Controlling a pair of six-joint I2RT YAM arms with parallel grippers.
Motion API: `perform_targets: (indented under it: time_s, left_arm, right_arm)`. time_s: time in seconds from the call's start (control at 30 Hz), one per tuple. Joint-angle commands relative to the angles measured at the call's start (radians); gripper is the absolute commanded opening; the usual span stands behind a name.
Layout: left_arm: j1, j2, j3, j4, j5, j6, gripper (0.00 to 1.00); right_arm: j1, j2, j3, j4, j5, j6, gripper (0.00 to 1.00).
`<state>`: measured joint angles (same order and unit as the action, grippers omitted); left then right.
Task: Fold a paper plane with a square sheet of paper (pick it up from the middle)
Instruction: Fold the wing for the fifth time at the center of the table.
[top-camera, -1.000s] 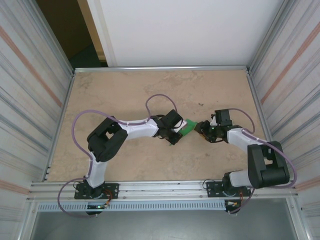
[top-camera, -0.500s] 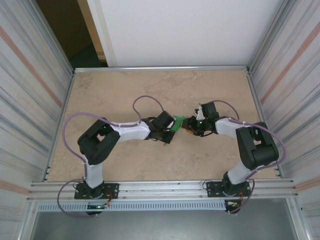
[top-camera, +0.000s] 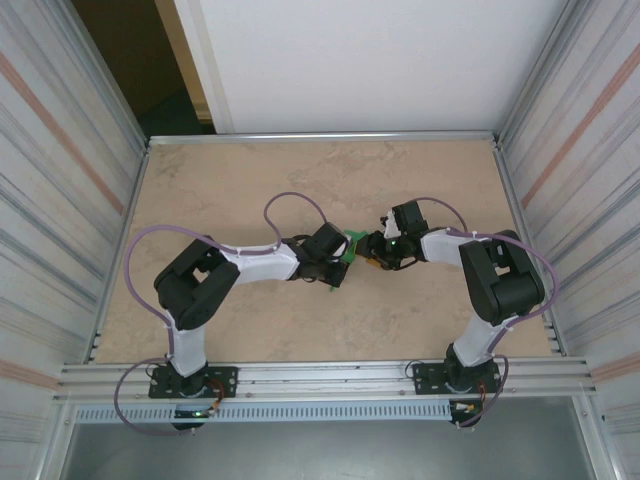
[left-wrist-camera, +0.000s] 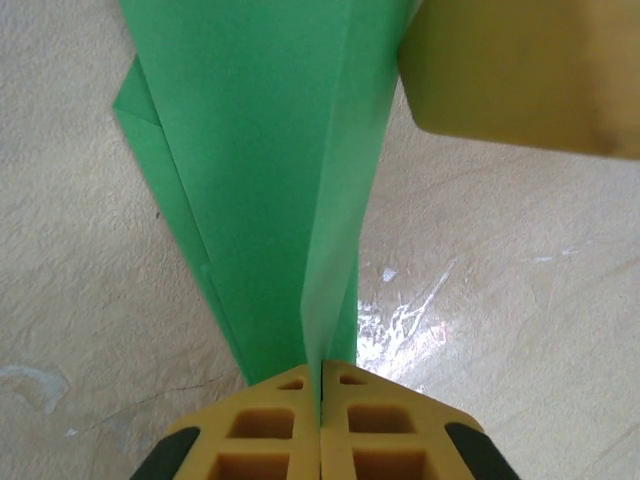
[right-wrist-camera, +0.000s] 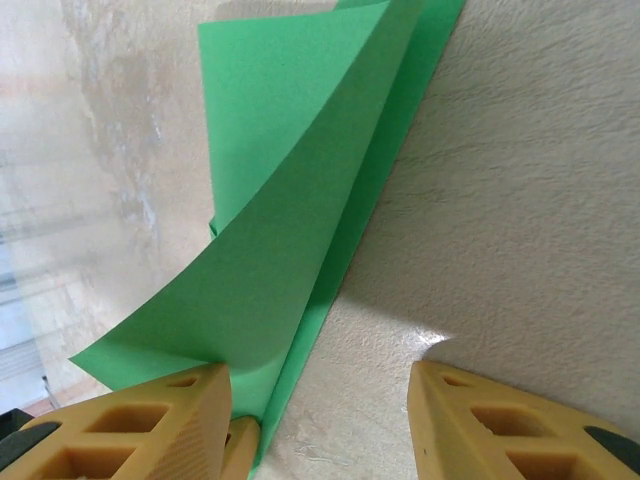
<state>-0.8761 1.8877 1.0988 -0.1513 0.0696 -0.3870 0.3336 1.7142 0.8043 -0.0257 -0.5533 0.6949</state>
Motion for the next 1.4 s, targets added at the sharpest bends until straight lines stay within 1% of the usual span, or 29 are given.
perform_targets:
  time_s: [0.0, 0.13, 0.23, 0.33, 0.43, 0.67, 0.73, 0.93, 1.13, 1.23, 1.37]
  left_arm:
    - [0.008, -0.018, -0.034, -0.034, 0.006, 0.039, 0.05]
    - [0.007, -0.024, -0.07, 0.013, 0.018, 0.126, 0.04]
    - [0.007, -0.038, -0.106, 0.063, 0.02, 0.204, 0.04]
    - [0.006, -0.044, -0.119, 0.097, 0.013, 0.261, 0.03]
    - [0.006, -0.037, -0.119, 0.115, -0.008, 0.295, 0.03]
    - [-0.004, -0.024, -0.121, 0.151, -0.072, 0.37, 0.04]
    - [-0.016, -0.022, -0.12, 0.151, -0.11, 0.4, 0.04]
    - [-0.066, -0.01, -0.105, 0.136, -0.226, 0.493, 0.04]
    - [-0.084, -0.013, -0.114, 0.163, -0.274, 0.513, 0.04]
    - [-0.084, -0.015, -0.115, 0.166, -0.27, 0.517, 0.05]
    - [-0.085, -0.023, -0.129, 0.179, -0.258, 0.516, 0.07]
  right_arm:
    - [-0.016, -0.051, 0.002, 0.004, 0.01, 0.002, 0.49]
    - [-0.074, -0.135, -0.024, -0.019, 0.048, 0.084, 0.53]
    - [-0.103, -0.17, 0.004, -0.145, 0.122, 0.138, 0.58]
    - [-0.11, -0.162, 0.076, -0.288, 0.153, 0.172, 0.59]
    - [-0.096, -0.135, 0.12, -0.354, 0.153, 0.235, 0.57]
    - [-0.024, -0.034, 0.204, -0.428, 0.161, 0.355, 0.52]
    - [-0.012, -0.011, 0.217, -0.435, 0.159, 0.383, 0.5]
    - [0.0, -0.013, 0.24, -0.458, 0.182, 0.428, 0.5]
    - [-0.001, -0.004, 0.244, -0.47, 0.187, 0.443, 0.49]
    - [0.002, 0.007, 0.242, -0.467, 0.182, 0.442, 0.44]
    - [0.001, 0.016, 0.239, -0.459, 0.186, 0.445, 0.28]
